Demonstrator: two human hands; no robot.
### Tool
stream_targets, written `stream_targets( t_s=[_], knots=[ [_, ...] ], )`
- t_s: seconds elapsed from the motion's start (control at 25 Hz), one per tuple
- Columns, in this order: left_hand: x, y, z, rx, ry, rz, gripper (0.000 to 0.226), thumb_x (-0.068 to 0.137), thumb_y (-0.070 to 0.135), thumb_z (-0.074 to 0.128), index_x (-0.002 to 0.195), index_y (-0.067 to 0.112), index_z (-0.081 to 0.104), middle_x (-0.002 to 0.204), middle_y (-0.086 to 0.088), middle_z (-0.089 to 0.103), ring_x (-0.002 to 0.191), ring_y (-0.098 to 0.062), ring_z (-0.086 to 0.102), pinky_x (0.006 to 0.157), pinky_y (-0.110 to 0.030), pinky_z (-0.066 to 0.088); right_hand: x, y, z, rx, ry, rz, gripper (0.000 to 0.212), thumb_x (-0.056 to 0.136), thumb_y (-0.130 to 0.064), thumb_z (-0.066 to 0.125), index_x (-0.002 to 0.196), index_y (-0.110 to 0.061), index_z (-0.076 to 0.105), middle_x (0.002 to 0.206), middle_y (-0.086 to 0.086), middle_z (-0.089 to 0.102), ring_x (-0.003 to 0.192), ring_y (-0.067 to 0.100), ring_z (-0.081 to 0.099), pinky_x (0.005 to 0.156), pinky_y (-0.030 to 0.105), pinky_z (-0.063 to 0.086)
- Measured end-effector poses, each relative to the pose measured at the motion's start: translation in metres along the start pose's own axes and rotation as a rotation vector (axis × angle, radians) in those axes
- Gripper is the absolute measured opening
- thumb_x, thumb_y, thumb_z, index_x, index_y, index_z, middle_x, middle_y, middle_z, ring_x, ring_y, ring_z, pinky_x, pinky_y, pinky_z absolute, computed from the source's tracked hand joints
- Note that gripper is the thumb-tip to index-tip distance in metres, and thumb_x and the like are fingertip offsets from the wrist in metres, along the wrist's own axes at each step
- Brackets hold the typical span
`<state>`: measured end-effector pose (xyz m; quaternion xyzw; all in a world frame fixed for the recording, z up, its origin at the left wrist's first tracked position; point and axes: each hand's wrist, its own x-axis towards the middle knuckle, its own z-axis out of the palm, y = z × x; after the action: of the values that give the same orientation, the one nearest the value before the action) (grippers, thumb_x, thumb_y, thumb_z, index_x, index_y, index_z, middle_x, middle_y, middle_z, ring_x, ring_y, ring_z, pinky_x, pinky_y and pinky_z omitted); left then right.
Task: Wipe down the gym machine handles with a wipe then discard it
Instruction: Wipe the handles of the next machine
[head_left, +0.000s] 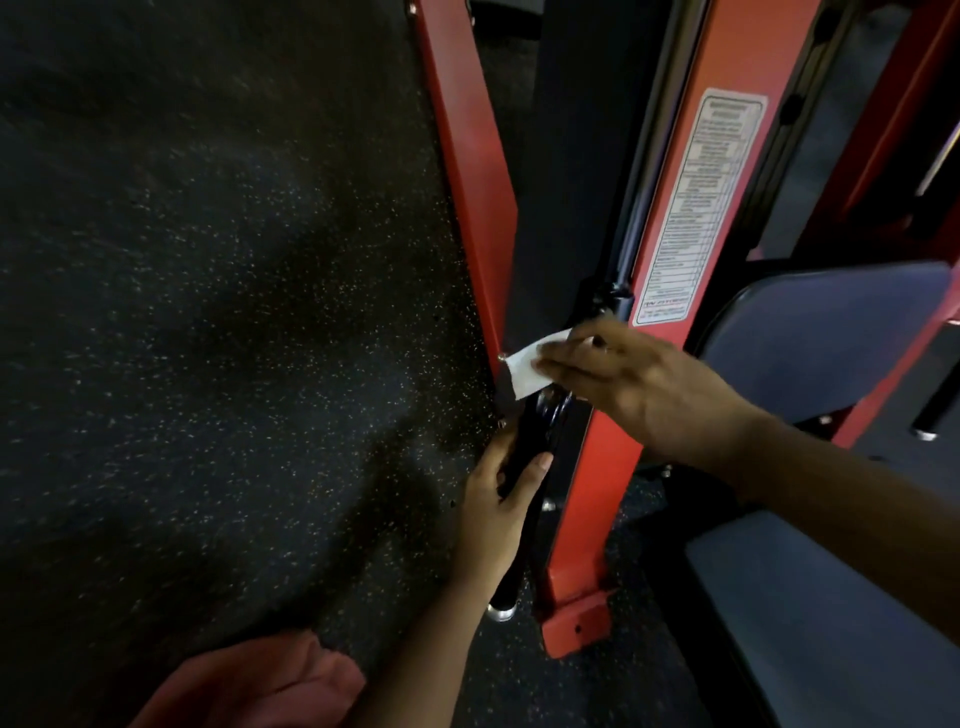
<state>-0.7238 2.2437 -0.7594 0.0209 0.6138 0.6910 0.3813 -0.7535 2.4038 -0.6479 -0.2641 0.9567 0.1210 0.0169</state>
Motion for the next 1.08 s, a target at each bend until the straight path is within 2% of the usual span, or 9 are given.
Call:
stream_targets(
  t_s=[0.16, 0.24, 0.32, 0.48, 0.64, 0.72, 0.8, 0.96, 1.08],
  knots=[
    [0.001, -0.001, -0.004, 0.019, -0.029, -0.027, 0.066, 0.073, 0.059, 0.058, 0.131, 0.028, 0.05, 0.129, 0.011, 0.058, 0.119, -0.002, 0.053, 0.104, -0.03, 0.042, 0.007, 0.02, 0.001, 0.027, 0.036, 0.126, 0.03, 0.083, -0.009, 0.046, 0.102, -0.006, 0.069, 0.102, 0.003, 0.069, 0.093, 0.024, 0.055, 0.075, 0.028, 0.052],
    [0.002, 0.002, -0.005, 0.022, -0.031, -0.045, 0.049, 0.081, 0.046, 0.063, 0.126, 0.028, 0.053, 0.118, 0.017, 0.061, 0.11, 0.005, 0.056, 0.096, -0.018, 0.044, 0.007, 0.005, 0.004, 0.071, 0.069, 0.16, 0.032, 0.082, -0.01, 0.044, 0.101, -0.003, 0.069, 0.102, 0.007, 0.068, 0.095, 0.023, 0.05, 0.076, 0.03, 0.053],
    [0.003, 0.008, -0.006, 0.013, -0.028, -0.073, 0.03, 0.086, 0.03, 0.062, 0.115, 0.037, 0.054, 0.108, 0.027, 0.059, 0.104, 0.012, 0.056, 0.088, -0.009, 0.042, 0.002, -0.016, 0.006, 0.099, 0.052, 0.083, 0.031, 0.084, -0.011, 0.044, 0.099, -0.003, 0.069, 0.102, 0.008, 0.068, 0.093, 0.025, 0.056, 0.077, 0.031, 0.052],
    [0.001, 0.013, -0.005, 0.024, -0.002, -0.08, 0.022, 0.085, 0.032, 0.064, 0.102, 0.045, 0.056, 0.098, 0.032, 0.064, 0.102, 0.008, 0.059, 0.085, -0.009, 0.043, -0.01, -0.019, 0.008, 0.077, 0.026, -0.053, 0.033, 0.091, -0.011, 0.039, 0.111, -0.005, 0.065, 0.111, 0.006, 0.066, 0.098, 0.025, 0.056, 0.077, 0.032, 0.054],
    [-0.002, 0.019, -0.005, 0.004, -0.012, -0.093, 0.028, 0.088, 0.021, 0.059, 0.1, 0.046, 0.053, 0.096, 0.03, 0.061, 0.092, 0.019, 0.057, 0.075, 0.0, 0.04, -0.004, 0.014, 0.007, -0.009, 0.069, 0.084, 0.034, 0.09, -0.011, 0.038, 0.109, -0.005, 0.066, 0.111, 0.007, 0.066, 0.096, 0.026, 0.056, 0.084, 0.03, 0.045],
    [-0.003, 0.023, -0.005, 0.002, -0.022, -0.113, 0.031, 0.089, 0.021, 0.059, 0.092, 0.05, 0.048, 0.091, 0.034, 0.055, 0.082, 0.027, 0.053, 0.07, 0.003, 0.039, -0.007, 0.017, 0.009, 0.013, 0.096, 0.268, 0.038, 0.083, -0.003, 0.042, 0.115, -0.007, 0.063, 0.111, 0.007, 0.065, 0.095, 0.025, 0.056, 0.082, 0.029, 0.047],
    [-0.004, 0.026, -0.005, 0.004, -0.036, -0.131, 0.032, 0.09, 0.02, 0.058, 0.088, 0.049, 0.045, 0.087, 0.033, 0.051, 0.075, 0.031, 0.05, 0.065, 0.004, 0.038, -0.012, -0.006, 0.02, 0.185, 0.2, 0.579, 0.049, 0.076, 0.009, 0.051, 0.121, -0.008, 0.058, 0.115, 0.01, 0.063, 0.098, 0.023, 0.055, 0.084, 0.025, 0.045],
    [-0.002, 0.02, -0.006, 0.029, -0.059, -0.144, 0.025, 0.09, 0.025, 0.056, 0.098, 0.049, 0.05, 0.096, 0.027, 0.063, 0.086, 0.021, 0.057, 0.077, -0.006, 0.046, 0.006, -0.092, 0.042, 0.69, 0.652, 1.3, 0.047, 0.08, 0.008, 0.056, 0.123, -0.011, 0.058, 0.113, 0.001, 0.064, 0.098, 0.014, 0.061, 0.084, 0.01, 0.041],
    [-0.001, 0.013, -0.008, 0.054, -0.079, -0.144, 0.024, 0.09, 0.031, 0.052, 0.095, 0.054, 0.049, 0.084, 0.037, 0.063, 0.087, 0.021, 0.057, 0.076, -0.009, 0.048, 0.017, -0.125, 0.054, 0.836, 0.806, 1.523, 0.047, 0.078, 0.006, 0.051, 0.121, -0.011, 0.059, 0.111, -0.014, 0.056, 0.102, 0.003, 0.059, 0.086, 0.005, 0.041]
  ],
)
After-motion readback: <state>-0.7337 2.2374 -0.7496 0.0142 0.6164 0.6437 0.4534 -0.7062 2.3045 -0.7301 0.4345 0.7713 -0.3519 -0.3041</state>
